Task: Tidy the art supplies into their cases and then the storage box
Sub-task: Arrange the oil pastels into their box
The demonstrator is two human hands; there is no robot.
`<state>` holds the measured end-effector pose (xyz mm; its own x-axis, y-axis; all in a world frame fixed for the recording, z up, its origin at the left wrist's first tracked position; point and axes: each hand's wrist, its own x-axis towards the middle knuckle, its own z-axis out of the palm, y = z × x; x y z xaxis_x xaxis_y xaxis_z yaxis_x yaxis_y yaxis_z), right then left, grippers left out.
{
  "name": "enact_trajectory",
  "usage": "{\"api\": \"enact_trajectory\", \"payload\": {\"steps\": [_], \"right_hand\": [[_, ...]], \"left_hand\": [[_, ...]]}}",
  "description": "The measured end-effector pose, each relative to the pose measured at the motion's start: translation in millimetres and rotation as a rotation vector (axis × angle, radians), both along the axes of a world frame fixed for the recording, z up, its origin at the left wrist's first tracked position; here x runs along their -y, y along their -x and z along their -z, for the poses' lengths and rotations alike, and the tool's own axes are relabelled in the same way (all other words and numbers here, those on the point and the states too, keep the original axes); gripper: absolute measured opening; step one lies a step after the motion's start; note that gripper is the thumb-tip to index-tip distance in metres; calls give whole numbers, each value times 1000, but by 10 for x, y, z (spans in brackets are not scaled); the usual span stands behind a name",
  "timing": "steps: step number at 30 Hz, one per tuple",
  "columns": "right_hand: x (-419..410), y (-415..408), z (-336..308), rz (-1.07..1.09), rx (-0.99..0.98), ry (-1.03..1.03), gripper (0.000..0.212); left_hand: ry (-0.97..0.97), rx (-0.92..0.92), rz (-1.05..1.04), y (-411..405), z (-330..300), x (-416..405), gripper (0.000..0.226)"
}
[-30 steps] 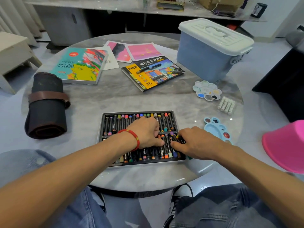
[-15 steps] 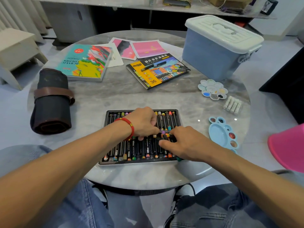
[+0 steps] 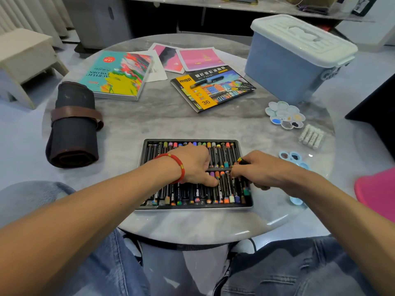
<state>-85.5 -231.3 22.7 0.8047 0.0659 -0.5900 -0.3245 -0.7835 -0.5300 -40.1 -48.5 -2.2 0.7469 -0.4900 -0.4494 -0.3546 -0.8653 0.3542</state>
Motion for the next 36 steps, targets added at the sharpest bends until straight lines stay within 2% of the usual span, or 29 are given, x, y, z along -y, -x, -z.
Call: {"api": "enact_trajectory", "payload": {"steps": [3, 7, 9, 15, 21, 25, 31, 36], "right_hand": [[-32, -23, 31, 16, -12, -121, 19], [-183, -36, 37, -89, 1, -243, 18], [-293, -39, 74, -159, 12, -264, 18], [-494, -85, 159, -374, 205, 66, 26], [-495, -23, 250, -491, 262, 109, 27], [-390, -76, 226, -431, 330, 21, 14], [-359, 17, 289, -457, 359, 28, 18], [-462, 136, 342, -513, 417, 227, 25]], "left_hand": [[-32, 43, 21, 2, 36, 30, 47], [-31, -140, -5, -118, -69, -96, 42], [-43, -175, -13, -220, -142, -245, 36], [21, -93, -121, -329, -177, -523, 34], [25, -78, -168, -308, -152, -584, 32], [44, -75, -186, -308, -158, -563, 31], [48, -73, -188, -286, -169, -531, 29], [27, -36, -206, -251, -171, -523, 28]]}}
